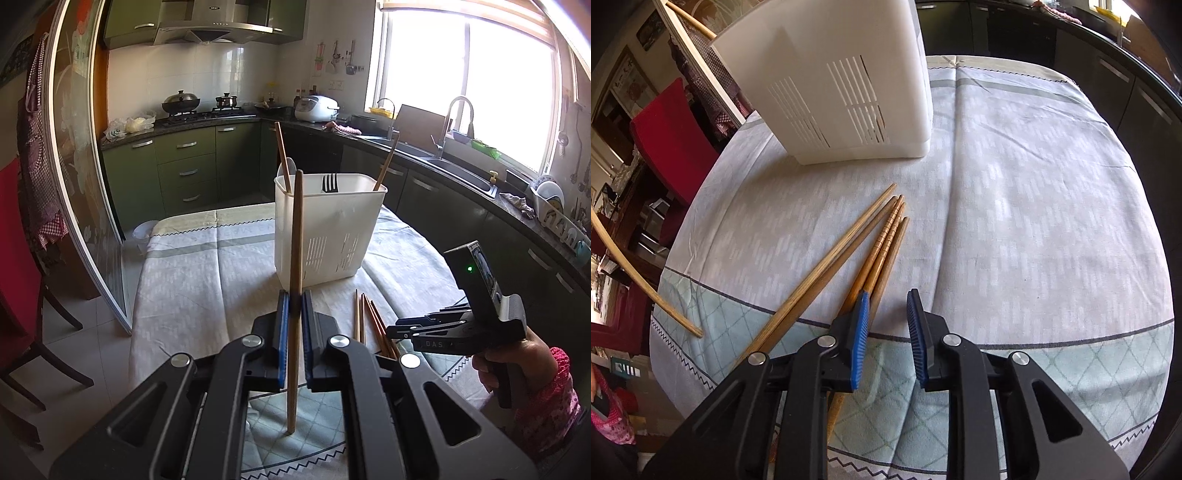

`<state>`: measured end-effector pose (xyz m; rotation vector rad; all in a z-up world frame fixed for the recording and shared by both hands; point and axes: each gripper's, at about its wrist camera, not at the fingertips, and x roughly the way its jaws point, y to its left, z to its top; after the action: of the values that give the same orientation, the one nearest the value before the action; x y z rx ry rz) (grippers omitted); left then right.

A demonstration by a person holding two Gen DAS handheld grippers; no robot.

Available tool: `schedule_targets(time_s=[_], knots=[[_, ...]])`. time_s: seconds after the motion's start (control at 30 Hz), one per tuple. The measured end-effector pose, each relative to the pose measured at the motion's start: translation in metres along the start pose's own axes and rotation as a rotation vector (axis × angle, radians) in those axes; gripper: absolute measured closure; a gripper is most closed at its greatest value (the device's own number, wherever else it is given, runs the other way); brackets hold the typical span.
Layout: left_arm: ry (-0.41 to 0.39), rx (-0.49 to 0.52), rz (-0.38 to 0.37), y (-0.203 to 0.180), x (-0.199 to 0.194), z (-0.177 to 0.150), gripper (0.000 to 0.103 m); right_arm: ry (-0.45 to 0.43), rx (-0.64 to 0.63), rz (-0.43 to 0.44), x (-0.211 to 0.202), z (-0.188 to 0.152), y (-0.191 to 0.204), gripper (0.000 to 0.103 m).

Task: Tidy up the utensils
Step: 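Lift the chopstick with the left gripper while the right gripper grasps another chopstick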

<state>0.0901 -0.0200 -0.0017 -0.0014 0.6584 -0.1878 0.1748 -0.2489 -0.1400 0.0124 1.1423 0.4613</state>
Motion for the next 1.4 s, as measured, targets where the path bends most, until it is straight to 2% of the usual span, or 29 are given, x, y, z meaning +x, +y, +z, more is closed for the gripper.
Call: schedule_targets(time_s=[0.23,0.43,0.63,0.9,1.03,1.1,1.2,1.4], knots=[[0.0,0.003,0.002,0.001,-0.001,0.0,0.096,0.007,-0.061,-0.021,0.005,0.006,0.018,0.081],[0.005,0.003,0.008,0.005,-0.002,-0.001,0.096,-0.003,0.007,-0.012,0.0,0.005,0.001,0.082],[0.011,-0.002,0.007,0.007,-0.001,0.0,0.096,0.009,-0.013,-0.011,0.003,0.003,0.003,0.082],[0.016,0.0,0.006,0.007,0.001,0.0,0.096,0.019,-0.11,-0.133,0.012,0.004,0.031,0.081],[0.017,0.001,0.0,0.006,0.001,-0.001,0.096,0.02,-0.109,-0.147,0.016,0.012,0.035,0.081],[0.017,0.001,-0.001,0.006,0.001,-0.001,0.096,0.007,-0.104,-0.151,0.017,0.013,0.034,0.092],[0.018,-0.001,0.001,0.006,0.001,-0.001,0.096,-0.006,-0.074,-0.129,0.017,0.016,0.031,0.097],[0.022,-0.017,0.002,0.009,0.0,-0.001,0.096,-0.107,-0.025,-0.078,-0.013,0.02,0.017,0.097]])
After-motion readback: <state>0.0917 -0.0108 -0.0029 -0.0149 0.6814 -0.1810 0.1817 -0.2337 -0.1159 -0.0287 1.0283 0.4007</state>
